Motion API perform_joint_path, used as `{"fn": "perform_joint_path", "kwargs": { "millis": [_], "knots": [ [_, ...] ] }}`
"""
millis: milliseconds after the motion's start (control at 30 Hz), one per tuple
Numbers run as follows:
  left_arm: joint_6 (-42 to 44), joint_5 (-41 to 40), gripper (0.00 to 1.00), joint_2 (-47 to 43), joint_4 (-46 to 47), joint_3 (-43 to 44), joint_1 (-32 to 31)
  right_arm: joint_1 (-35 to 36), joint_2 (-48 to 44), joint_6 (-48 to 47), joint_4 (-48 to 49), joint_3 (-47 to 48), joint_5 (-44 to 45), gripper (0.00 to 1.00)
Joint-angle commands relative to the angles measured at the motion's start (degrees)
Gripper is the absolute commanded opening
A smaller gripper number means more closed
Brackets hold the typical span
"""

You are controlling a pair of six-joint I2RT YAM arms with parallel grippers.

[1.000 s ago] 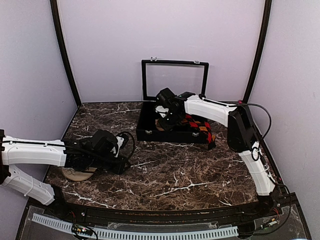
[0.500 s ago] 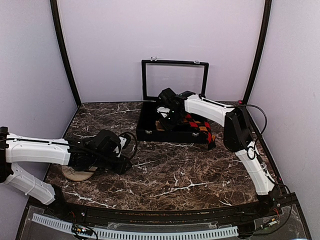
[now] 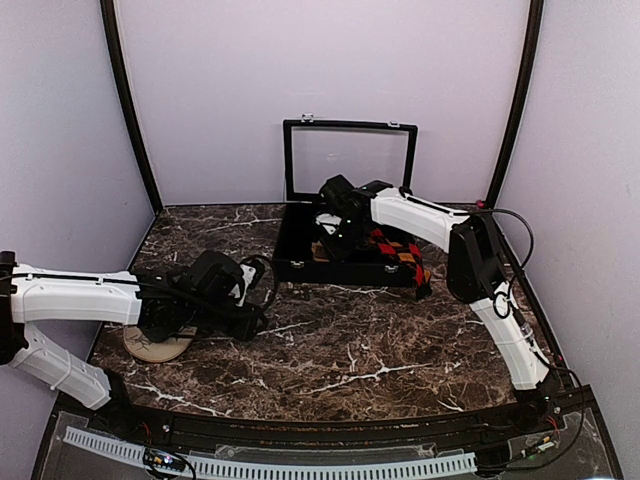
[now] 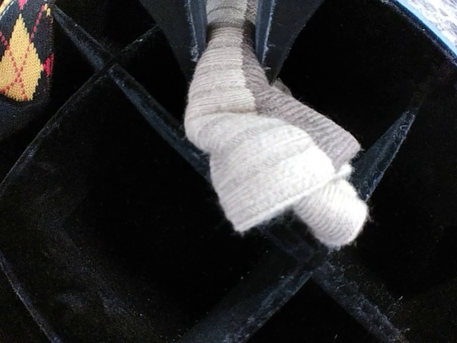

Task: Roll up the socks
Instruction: Place the sock in the storage box.

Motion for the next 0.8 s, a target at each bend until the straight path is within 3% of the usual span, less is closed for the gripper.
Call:
{"fn": "perform_joint_path", "kwargs": {
  "millis": [0, 500, 767],
  "knots": [
    [0.0, -2.2, 0.35, -1.8, -1.8, 1.2, 0.3, -1.3, 2.9, 0.3, -8.8, -3.1, 0.5, 0.0],
    [-0.2, -4.4, 0.35, -6.0, -3.3, 0.2, 0.3, 0.7, -3.1, -0.2, -12.1, -12.1, 0.0, 0.0],
    [0.5, -5.7, 0.35, -7.3, -3.0, -0.1, 0.3, 0.9, -0.5, 0.7, -12.8, -7.3, 0.3, 0.0]
  ]
}}
